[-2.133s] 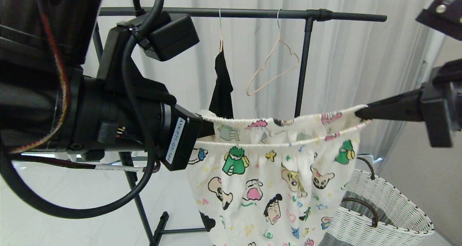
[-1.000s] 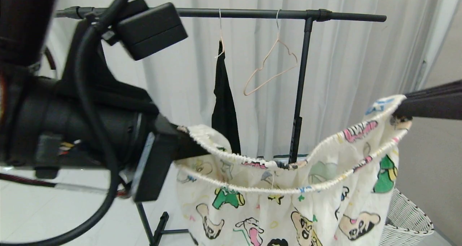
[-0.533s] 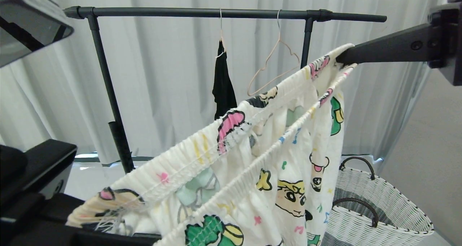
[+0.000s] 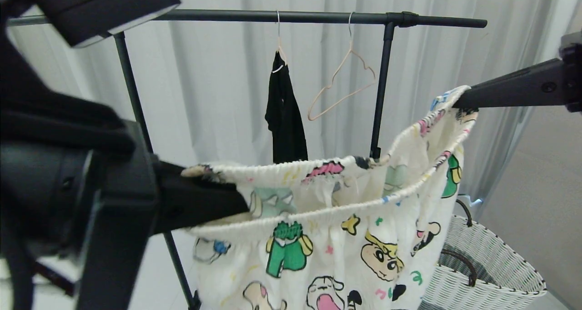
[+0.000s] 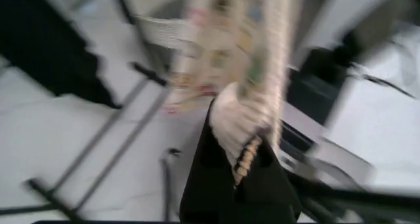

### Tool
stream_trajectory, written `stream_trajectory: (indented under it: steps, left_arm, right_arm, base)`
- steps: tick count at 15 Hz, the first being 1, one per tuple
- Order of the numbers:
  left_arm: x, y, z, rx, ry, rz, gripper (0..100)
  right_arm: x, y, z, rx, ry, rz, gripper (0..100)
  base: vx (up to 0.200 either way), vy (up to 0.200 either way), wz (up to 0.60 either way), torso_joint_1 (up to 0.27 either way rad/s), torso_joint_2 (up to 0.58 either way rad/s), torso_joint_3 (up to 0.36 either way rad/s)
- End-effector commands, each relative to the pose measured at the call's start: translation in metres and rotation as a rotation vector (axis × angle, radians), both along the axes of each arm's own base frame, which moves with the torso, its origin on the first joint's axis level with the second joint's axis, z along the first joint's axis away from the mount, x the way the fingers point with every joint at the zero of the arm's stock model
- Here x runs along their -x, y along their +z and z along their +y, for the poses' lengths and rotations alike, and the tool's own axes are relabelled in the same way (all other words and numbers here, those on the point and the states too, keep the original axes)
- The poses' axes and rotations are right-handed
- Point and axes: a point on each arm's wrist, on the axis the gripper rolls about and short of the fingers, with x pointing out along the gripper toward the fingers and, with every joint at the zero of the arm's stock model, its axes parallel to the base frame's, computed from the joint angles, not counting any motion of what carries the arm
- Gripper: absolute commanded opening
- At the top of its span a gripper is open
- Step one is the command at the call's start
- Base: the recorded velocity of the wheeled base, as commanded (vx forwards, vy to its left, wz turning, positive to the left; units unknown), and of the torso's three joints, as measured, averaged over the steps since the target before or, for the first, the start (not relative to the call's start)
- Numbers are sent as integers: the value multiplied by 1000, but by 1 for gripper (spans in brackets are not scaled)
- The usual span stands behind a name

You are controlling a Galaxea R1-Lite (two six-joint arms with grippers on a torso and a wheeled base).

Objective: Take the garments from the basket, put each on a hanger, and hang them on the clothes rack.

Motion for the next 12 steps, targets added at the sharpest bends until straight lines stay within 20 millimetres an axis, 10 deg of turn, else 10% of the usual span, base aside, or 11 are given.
stream_trajectory:
  steps: [1,7,8,12]
  left_arm:
    - [-26,-5,-24,-9,46,-14,0]
    - [-29,-6,-25,-6,56,-20,0]
    - [-30,-6,-24,-6,64,-20,0]
    - [-38,-6,-22,-2,101,-27,0]
  right_arm:
    - [9,4,-11,-12,-1,-11,0]
    - [9,2,-10,-4,-1,-4,0]
    - [9,1,-10,-2,-1,-3,100]
    - [13,-5,-14,13,-5,10,100]
  base:
    - [0,0,0,0,0,0]
    - [0,0,0,0,0,0]
    - [0,0,0,0,0,0]
    - [0,0,0,0,0,0]
